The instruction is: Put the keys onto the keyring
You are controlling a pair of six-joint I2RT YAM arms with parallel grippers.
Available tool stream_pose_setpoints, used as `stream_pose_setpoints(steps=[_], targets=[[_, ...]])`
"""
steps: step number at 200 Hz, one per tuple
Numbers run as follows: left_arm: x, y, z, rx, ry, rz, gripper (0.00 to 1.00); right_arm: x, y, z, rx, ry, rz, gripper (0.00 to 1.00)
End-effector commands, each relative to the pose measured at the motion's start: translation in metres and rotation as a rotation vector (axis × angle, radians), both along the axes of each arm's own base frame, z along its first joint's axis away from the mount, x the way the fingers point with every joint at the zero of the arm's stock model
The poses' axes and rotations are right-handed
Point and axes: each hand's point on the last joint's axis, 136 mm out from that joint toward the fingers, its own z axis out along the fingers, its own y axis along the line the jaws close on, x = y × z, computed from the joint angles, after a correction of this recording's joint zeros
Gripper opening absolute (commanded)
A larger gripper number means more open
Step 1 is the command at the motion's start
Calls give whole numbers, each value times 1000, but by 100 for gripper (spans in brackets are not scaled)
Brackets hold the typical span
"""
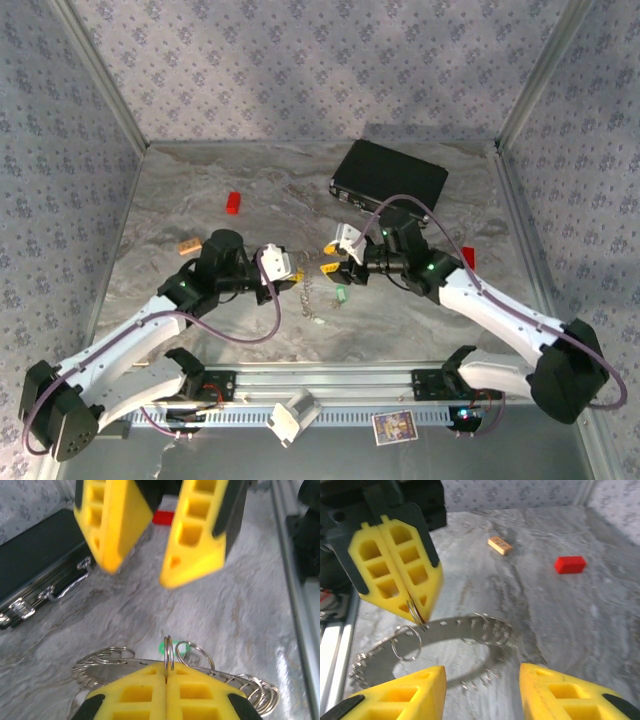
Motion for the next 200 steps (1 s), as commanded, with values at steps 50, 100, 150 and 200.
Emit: stream_pose_setpoints(steps=[50, 100, 150, 200], targets=[[2, -2, -9, 275, -145, 2, 0, -29, 4, -15, -79, -140, 85, 42], [3, -5, -2, 271, -151, 2, 0, -28, 14, -19, -39, -156, 83, 35], [10, 20, -9, 445, 93, 189, 0, -15, 1, -24, 34, -56, -39, 37], [0, 16, 3, 495, 184, 139, 0, -13, -2, -18, 74, -64, -47, 38]])
